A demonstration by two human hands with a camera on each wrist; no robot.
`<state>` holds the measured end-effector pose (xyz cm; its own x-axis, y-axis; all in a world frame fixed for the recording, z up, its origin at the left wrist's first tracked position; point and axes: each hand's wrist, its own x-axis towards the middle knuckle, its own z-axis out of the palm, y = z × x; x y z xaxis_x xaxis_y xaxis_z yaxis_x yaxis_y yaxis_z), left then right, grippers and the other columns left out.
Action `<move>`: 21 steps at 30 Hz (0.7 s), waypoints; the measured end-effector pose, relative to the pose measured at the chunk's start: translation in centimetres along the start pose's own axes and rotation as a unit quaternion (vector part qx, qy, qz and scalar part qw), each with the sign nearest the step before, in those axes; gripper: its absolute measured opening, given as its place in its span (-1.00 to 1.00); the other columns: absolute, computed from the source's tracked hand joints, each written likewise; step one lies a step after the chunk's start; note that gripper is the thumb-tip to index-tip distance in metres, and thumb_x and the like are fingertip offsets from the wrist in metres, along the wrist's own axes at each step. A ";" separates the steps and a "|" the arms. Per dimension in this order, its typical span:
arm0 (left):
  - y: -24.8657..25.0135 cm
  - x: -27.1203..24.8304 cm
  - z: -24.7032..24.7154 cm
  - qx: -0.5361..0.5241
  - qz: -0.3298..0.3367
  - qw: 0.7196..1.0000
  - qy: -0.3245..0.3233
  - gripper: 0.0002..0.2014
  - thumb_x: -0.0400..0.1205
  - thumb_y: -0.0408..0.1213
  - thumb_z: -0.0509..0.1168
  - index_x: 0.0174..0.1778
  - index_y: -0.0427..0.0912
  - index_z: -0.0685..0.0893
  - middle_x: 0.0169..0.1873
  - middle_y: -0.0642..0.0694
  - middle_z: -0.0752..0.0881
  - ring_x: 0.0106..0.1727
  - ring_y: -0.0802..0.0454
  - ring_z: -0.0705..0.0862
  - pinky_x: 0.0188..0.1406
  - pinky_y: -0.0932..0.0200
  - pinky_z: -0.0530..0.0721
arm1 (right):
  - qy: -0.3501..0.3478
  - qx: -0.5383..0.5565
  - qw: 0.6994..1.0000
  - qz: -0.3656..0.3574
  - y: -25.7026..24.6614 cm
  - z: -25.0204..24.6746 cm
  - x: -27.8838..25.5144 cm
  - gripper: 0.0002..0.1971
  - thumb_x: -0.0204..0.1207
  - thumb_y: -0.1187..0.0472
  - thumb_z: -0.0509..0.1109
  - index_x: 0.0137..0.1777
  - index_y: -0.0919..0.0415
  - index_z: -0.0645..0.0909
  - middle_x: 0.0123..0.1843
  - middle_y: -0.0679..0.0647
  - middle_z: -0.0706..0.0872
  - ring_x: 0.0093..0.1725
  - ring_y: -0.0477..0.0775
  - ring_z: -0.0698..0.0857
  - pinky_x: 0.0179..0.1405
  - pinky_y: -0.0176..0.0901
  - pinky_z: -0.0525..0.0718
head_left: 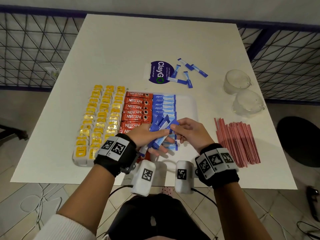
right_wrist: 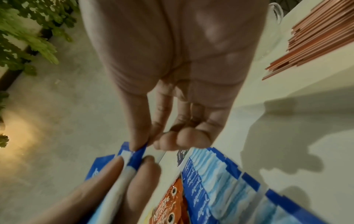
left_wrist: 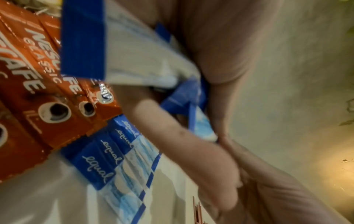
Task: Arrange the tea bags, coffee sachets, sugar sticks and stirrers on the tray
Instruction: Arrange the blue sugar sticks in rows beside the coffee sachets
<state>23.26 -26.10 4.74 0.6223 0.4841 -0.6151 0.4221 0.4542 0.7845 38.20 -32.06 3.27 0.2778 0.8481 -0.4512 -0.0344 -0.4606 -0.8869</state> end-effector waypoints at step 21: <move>-0.6 -0.2 -1.1 0.043 0.025 0.989 0.136 -0.82 0.57 -0.16 0.36 -0.29 -0.09 0.54 -0.80 0.10 0.36 -0.78 0.22 0.24 -0.78 0.39 0.24 | -0.038 0.059 0.997 0.028 -0.8 0.1 -0.3 -0.81 0.49 0.35 0.41 -0.29 0.18 0.49 -0.28 0.18 0.66 -0.33 0.04 0.64 -0.32 -0.22 0.68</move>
<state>22.15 -25.70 4.31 0.4475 0.6931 -0.5651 0.4569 0.3660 0.8107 38.09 -31.95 4.09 0.1995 0.8414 -0.5023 -0.1621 -0.4772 -0.8637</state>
